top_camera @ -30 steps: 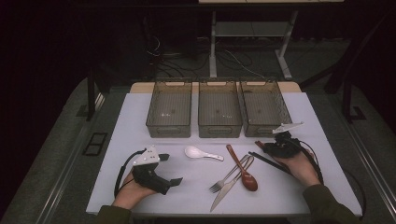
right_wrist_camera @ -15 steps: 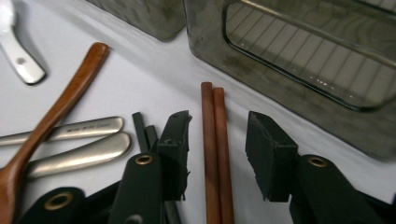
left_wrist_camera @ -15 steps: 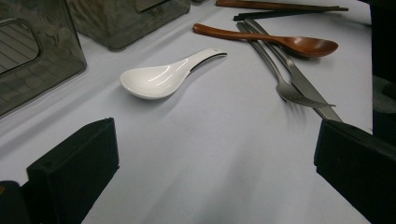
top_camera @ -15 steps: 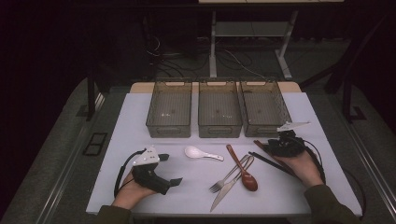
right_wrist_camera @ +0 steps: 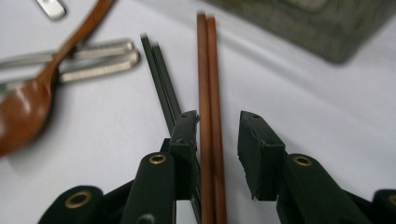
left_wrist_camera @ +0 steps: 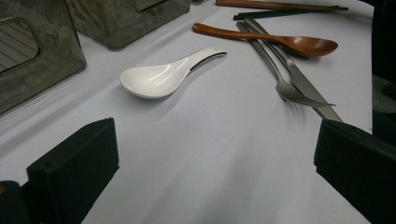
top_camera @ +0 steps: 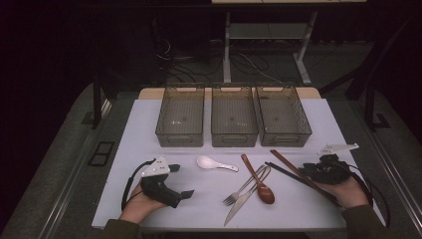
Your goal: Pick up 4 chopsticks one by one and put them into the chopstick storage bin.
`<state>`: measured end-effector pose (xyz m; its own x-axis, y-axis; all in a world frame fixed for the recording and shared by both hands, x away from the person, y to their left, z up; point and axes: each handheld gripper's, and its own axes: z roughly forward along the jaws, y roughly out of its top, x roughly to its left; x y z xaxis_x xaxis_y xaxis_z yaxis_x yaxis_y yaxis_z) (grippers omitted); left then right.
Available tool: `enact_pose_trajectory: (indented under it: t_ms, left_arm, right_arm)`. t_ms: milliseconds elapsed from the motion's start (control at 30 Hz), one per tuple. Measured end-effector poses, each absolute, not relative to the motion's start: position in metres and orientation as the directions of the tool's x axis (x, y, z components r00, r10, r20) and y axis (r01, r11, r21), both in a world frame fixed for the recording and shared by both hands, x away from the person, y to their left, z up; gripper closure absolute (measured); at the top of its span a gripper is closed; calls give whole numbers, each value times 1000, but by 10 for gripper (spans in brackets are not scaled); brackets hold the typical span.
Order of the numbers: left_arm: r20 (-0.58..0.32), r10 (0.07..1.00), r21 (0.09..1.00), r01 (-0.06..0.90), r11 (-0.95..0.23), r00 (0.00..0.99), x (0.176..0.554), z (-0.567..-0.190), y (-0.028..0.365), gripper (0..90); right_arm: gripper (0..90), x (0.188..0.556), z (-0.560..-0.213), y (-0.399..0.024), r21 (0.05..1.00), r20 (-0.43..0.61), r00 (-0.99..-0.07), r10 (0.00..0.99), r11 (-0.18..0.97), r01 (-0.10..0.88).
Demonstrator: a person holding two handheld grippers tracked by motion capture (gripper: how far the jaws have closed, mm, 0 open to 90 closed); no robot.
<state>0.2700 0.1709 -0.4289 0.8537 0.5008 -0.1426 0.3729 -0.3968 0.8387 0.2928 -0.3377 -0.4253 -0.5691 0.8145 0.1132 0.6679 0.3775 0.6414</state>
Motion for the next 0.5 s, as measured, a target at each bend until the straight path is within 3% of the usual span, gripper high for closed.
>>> enact_pose_trajectory:
  t_ms: [500]
  left_arm:
    - [-140,501,837,372,-402,854,270,-429,170,0]
  right_arm:
    - [738,281,-434,-346,590,131,-578,805,406,698]
